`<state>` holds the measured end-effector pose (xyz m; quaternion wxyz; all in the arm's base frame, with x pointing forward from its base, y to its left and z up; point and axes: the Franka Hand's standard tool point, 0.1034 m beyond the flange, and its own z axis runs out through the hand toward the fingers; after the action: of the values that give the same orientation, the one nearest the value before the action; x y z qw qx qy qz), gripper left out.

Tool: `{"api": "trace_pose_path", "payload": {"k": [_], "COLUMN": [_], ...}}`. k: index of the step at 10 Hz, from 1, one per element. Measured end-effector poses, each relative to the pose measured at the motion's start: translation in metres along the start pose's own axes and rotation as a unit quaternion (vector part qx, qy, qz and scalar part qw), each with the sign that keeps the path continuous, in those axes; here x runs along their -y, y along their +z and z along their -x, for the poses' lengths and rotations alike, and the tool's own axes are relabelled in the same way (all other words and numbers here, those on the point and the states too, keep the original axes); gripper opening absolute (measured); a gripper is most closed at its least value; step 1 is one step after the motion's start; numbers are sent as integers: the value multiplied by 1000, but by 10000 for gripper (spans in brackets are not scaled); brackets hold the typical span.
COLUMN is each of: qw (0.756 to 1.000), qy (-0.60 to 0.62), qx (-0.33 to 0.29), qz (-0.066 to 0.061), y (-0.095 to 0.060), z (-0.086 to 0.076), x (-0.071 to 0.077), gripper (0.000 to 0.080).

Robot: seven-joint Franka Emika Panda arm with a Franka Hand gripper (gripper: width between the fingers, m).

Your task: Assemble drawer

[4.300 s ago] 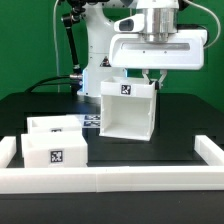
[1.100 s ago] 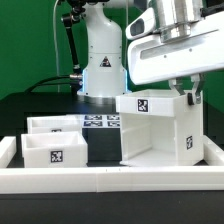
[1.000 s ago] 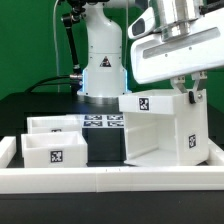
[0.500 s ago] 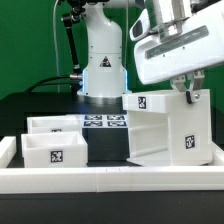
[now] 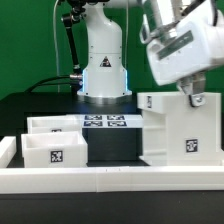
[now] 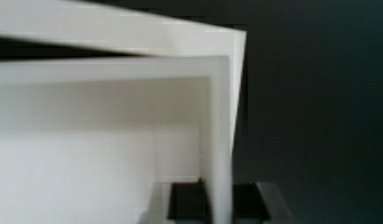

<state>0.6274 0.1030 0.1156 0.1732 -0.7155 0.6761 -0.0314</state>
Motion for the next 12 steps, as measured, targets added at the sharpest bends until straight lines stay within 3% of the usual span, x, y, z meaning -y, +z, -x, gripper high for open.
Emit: {"api": "trace_pose_path", "payload": {"k": [2,5,7,9,10,11,12], "qw": [1000,1000,1000,1000,1000,999,998], "qy": [0,2,-1,-3,-4,-13,-34], "qx": [2,5,6,6,6,7,17], "qz": [4,23,24,24,24,28,43], "y": [4,12,13,13,13,12,4], "z": [-1,-4,-4,-3,-3,-2,3], "x": [6,11,10,10,10,9,6], "gripper": [46,48,55,415,415,559,630]}}
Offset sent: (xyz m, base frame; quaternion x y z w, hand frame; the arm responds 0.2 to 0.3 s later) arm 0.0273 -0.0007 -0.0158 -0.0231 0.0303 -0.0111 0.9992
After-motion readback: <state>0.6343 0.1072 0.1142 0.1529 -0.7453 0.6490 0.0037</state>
